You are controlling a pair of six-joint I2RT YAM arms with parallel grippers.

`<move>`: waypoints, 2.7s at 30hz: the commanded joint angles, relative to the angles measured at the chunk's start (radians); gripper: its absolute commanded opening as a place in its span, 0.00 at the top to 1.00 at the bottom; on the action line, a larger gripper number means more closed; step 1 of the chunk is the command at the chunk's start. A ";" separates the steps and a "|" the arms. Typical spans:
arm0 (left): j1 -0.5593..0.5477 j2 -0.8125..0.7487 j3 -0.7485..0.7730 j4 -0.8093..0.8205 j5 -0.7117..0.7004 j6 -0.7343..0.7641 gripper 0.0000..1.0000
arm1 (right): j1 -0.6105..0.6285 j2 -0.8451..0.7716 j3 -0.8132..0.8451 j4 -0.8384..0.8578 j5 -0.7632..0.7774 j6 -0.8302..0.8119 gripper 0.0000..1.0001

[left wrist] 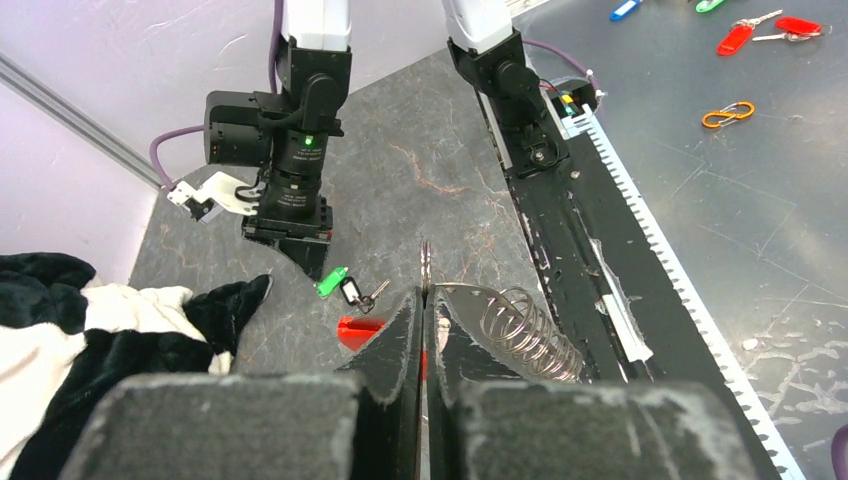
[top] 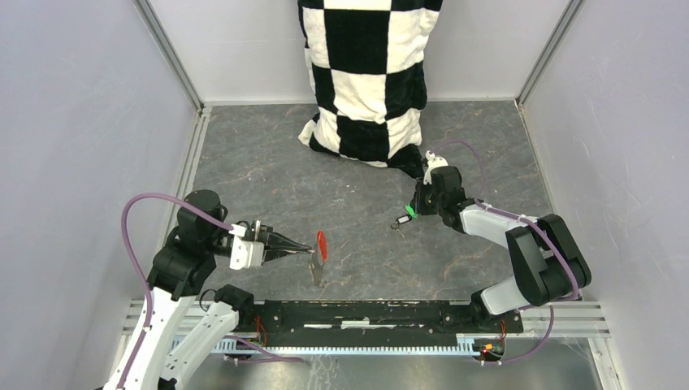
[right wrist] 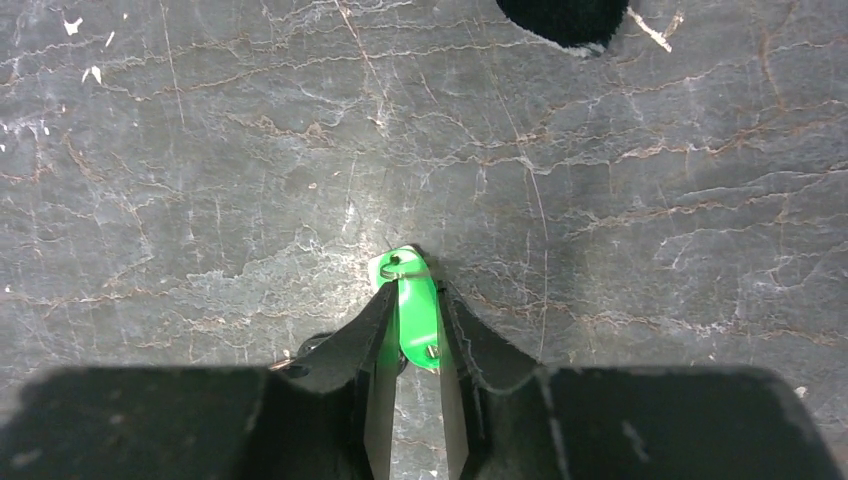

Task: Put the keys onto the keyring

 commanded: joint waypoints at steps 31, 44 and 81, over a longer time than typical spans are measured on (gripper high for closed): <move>-0.002 -0.016 0.021 0.001 -0.020 0.054 0.98 | 0.001 -0.106 0.049 -0.045 -0.004 -0.015 0.57; -0.002 0.026 0.043 -0.001 -0.023 -0.009 0.98 | -0.055 -0.277 -0.034 -0.002 0.115 0.159 0.02; -0.003 -0.013 0.059 0.055 -0.004 -0.162 0.98 | 0.238 0.090 0.225 -0.267 0.465 0.460 0.43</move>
